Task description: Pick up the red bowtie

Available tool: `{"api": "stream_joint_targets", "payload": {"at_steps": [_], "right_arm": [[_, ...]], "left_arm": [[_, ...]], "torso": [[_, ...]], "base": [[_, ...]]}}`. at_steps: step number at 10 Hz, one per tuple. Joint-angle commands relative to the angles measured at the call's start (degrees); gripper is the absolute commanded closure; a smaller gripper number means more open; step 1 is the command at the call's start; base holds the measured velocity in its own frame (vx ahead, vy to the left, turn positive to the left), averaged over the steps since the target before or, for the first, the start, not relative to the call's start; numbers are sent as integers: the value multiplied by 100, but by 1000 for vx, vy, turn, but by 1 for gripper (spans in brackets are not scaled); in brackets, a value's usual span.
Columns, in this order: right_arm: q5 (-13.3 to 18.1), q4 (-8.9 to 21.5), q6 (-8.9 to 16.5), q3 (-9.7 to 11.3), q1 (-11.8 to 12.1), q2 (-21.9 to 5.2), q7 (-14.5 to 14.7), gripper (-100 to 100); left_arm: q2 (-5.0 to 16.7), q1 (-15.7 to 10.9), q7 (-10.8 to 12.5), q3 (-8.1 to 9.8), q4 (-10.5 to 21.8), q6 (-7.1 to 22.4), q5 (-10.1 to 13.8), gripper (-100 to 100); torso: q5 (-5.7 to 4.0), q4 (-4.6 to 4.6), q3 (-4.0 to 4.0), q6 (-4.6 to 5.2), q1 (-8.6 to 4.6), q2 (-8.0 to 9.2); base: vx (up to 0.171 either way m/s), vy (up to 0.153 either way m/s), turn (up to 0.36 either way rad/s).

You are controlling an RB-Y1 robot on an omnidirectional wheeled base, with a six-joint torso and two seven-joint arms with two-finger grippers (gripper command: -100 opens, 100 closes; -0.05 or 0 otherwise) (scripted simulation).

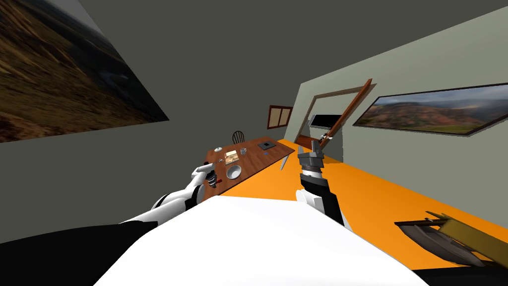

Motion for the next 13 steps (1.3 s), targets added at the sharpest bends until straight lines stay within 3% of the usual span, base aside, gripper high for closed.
{"api": "stream_joint_targets", "payload": {"at_steps": [1,4,5,6,10,11,12,13], "right_arm": [[0,0,0,0,0,0,0,0],[0,0,0,0,0,0,0,0],[0,0,0,0,0,0,0,0],[0,0,0,0,0,0,0,0],[0,0,0,0,0,0,0,0],[0,0,0,0,0,0,0,0],[0,0,0,0,0,0,0,0],[0,0,0,0,0,0,0,0]], "left_arm": [[-64,45,39,-28,102,-179,-5,-100],[-159,112,97,-69,254,-448,-14,-100],[-138,111,76,-57,202,-375,-7,-100],[-141,115,80,-58,204,-391,-7,100],[-139,113,80,-57,203,-389,-6,100],[-139,113,81,-57,203,-389,-6,0],[-80,56,49,-35,127,-224,-7,100],[-48,34,29,-21,76,-134,-4,100]], "torso": [[0,0,0,0,0,0],[3,1,3,0,11,4],[3,1,2,0,12,3],[1,1,3,0,5,5],[0,1,5,0,-3,9],[0,1,5,0,-3,9],[0,1,5,0,-3,9],[-3,3,7,-1,-12,12]], "base": [[9,24,-33],[12,38,-24],[7,18,-6],[0,0,0],[0,0,0],[0,0,0],[-13,-28,41],[-12,-51,36]]}}
